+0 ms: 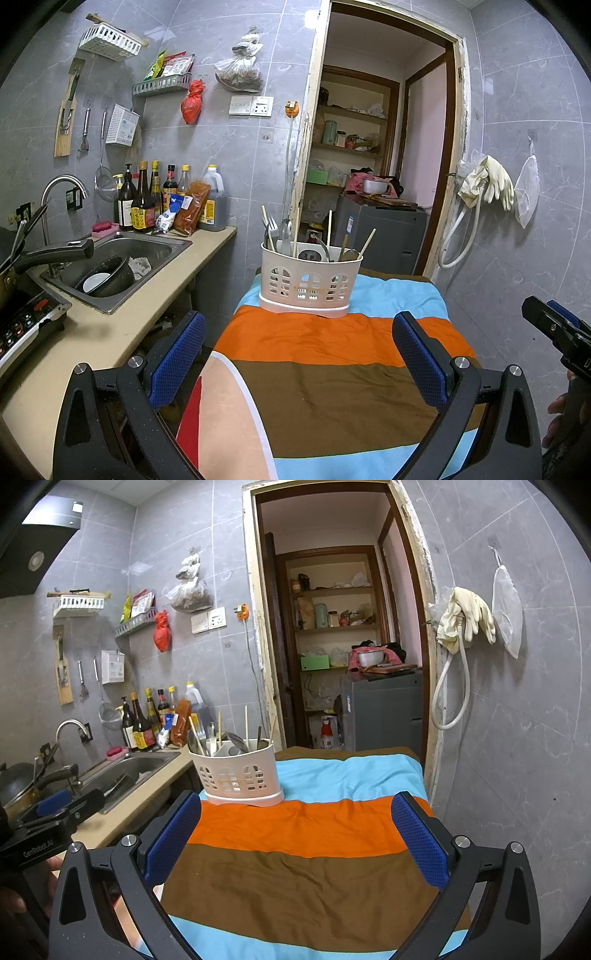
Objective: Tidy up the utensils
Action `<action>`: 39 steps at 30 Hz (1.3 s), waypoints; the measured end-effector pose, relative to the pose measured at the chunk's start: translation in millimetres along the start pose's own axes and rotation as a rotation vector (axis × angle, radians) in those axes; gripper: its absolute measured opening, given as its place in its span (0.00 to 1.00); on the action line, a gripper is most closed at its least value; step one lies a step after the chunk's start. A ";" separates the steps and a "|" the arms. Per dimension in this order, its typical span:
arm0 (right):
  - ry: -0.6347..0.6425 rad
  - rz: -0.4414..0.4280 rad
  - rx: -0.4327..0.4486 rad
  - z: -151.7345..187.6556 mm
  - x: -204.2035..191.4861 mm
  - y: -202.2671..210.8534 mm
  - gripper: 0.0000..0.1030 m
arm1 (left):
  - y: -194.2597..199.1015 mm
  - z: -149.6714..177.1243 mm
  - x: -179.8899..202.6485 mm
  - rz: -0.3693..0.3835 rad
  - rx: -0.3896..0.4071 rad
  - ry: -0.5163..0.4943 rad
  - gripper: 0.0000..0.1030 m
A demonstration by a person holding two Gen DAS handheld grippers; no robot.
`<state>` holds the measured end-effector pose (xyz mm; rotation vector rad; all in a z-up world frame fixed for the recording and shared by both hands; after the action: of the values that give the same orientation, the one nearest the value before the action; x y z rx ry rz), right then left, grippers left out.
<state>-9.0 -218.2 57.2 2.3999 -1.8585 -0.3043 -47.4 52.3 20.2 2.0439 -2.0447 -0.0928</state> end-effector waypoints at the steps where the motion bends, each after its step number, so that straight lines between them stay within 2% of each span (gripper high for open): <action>1: -0.001 0.000 0.000 0.6 -0.4 0.5 1.00 | -0.2 1.1 -0.1 -0.001 0.000 -0.001 0.96; 39: -0.004 0.000 -0.009 1.8 0.3 0.1 1.00 | 3.9 8.8 -4.2 -0.027 -0.005 -0.010 0.96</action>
<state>-9.4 -218.4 55.4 2.3954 -1.8549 -0.3166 -53.2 55.4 12.1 2.0728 -2.0207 -0.1136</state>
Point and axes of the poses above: each gripper's, at about its wrist camera, not at the fingertips, and y roughly against the way its jaws point, x to its right, z to its underside, the point moved 2 cm from there along -y, roughly the way its jaws point, and after that the axes turned 8 degrees about x, right-handed, at the moved point
